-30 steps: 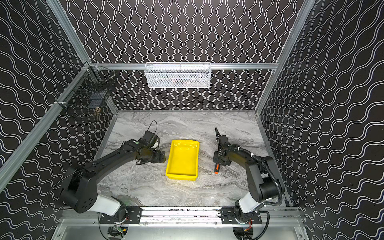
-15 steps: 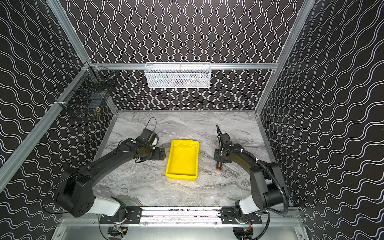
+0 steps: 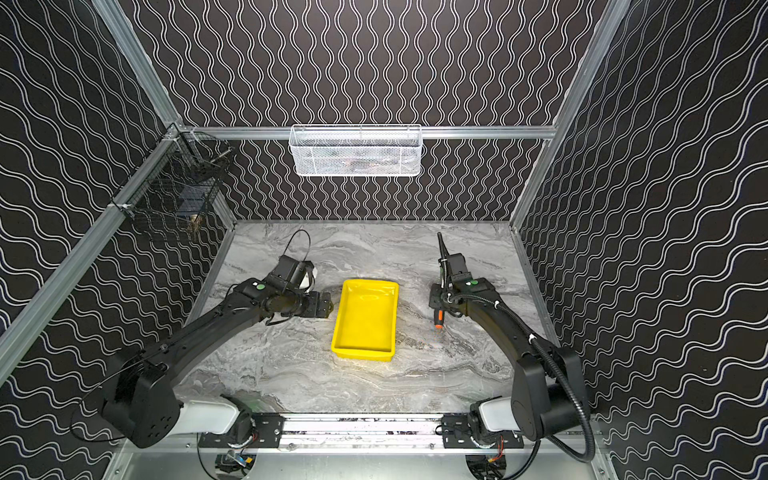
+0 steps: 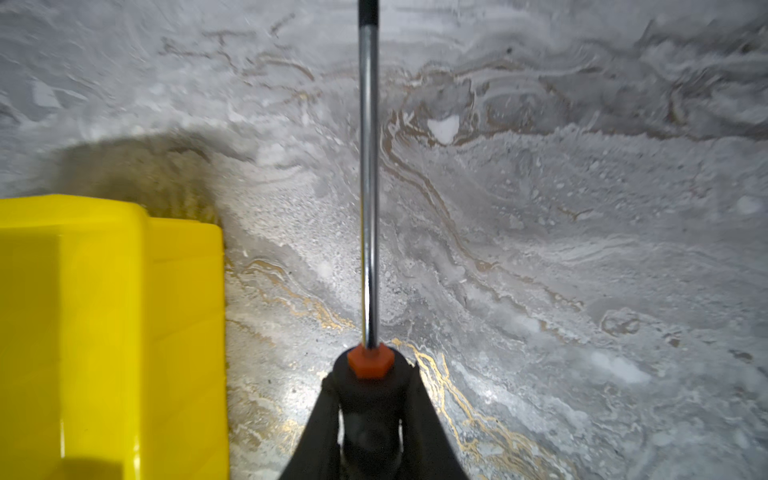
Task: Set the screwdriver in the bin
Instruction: 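Lift the screwdriver with the right gripper and carry it over the yellow bin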
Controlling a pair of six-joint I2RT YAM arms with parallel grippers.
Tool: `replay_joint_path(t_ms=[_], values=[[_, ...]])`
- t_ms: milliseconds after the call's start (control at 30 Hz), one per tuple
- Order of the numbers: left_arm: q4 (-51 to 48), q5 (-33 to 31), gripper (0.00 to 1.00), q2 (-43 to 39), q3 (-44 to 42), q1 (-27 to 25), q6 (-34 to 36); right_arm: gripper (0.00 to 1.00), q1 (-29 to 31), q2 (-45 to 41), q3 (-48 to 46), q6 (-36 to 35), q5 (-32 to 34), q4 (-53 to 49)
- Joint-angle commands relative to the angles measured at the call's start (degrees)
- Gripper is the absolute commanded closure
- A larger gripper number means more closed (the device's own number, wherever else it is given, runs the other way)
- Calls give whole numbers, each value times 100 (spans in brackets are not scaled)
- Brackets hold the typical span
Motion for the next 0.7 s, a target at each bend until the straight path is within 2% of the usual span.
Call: replay_joint_path(t_ms=[0,300,667], values=[[234,244,1,-84,40,-7,186,91,85,-133,293,-198,-31,-351],[438,512,1,-140,241,-2,718,91,732,-52,1014,-320,5,-854],[696,526,1,-420,180,-8,733,92,1898,519,1457,-152,233,-1053]])
